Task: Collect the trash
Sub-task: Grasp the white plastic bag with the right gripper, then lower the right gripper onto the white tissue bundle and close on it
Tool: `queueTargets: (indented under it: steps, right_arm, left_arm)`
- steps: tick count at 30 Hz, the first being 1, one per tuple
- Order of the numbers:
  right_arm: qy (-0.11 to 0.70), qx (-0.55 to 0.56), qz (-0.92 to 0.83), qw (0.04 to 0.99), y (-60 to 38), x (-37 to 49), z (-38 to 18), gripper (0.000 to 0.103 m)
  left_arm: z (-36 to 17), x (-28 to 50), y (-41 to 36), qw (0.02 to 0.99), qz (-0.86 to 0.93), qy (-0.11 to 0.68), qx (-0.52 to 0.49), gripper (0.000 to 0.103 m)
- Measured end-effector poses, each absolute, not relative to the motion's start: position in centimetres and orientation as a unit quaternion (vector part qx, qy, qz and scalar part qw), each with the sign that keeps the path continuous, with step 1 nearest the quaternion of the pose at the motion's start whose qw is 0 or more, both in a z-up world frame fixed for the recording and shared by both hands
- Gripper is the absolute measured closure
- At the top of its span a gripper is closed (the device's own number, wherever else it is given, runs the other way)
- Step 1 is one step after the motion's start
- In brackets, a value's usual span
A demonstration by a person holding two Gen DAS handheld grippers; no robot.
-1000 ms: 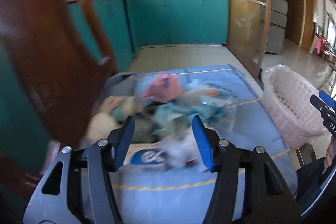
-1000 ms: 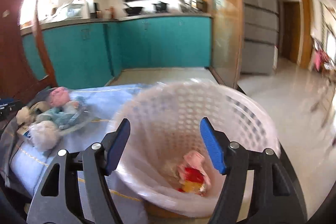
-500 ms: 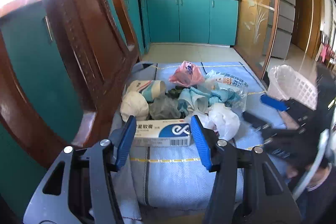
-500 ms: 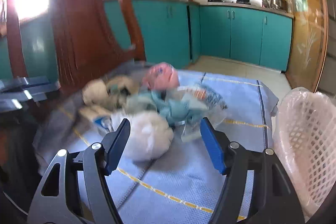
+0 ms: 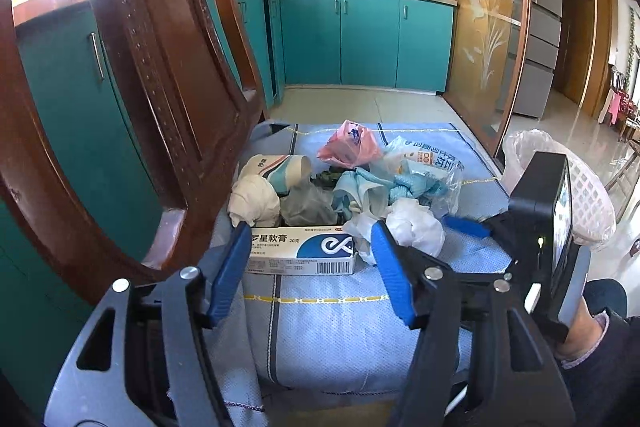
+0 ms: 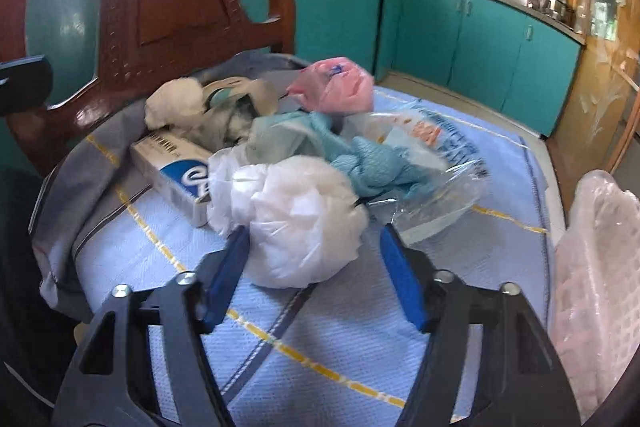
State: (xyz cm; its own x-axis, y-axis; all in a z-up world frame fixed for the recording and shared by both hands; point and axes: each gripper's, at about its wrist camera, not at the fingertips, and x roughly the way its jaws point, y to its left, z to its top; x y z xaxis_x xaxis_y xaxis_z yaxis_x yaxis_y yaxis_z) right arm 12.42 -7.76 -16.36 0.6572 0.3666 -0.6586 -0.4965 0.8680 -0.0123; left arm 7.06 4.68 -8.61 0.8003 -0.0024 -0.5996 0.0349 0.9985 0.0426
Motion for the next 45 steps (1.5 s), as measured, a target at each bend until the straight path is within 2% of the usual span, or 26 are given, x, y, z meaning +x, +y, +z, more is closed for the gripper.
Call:
queueTargets:
  steps: [2,4,7,18,28,33,36,41,45]
  right_arm:
    - [0.331,-0.110,0.246,0.904,-7.4,11.8,-16.4,0.076]
    - [0.319,-0.123,0.258,0.904,-7.4,11.0,-16.2,0.083]
    - [0.308,-0.123,0.269,0.904,-8.1,9.8,-15.8,0.088]
    - [0.292,-0.009,0.224,0.930,-16.2,8.1,-13.8,0.089]
    - [0.332,-0.034,0.168,0.928,-16.7,8.8,-15.5,0.089]
    - [0.335,-0.037,0.168,0.926,-16.5,8.8,-15.6,0.087]
    - [0.333,-0.032,0.166,0.928,-16.7,8.8,-15.5,0.080]
    - [0.329,-0.024,0.163,0.930,-16.9,8.7,-15.4,0.061]
    - [0.325,-0.022,0.162,0.932,-16.8,8.7,-15.3,0.054]
  left_arm:
    - [-8.7,7.0,4.6,0.948,-0.010,0.317,0.026,0.040]
    - [-8.7,6.9,4.5,0.948,-0.010,0.317,0.028,0.040]
    - [-8.7,6.8,4.5,0.948,-0.008,0.318,0.027,0.040]
    - [-9.9,7.6,3.7,0.941,-0.015,0.338,0.026,0.038]
    - [-11.0,8.0,3.0,0.936,-0.019,0.349,0.031,0.037]
    - [-11.2,7.9,3.1,0.935,-0.018,0.352,0.030,0.036]
    - [-11.2,7.9,3.1,0.935,-0.018,0.352,0.029,0.034]
    - [-11.3,7.8,2.9,0.935,-0.020,0.353,0.029,0.033]
    - [-11.3,7.7,2.8,0.935,-0.021,0.353,0.030,0.033]
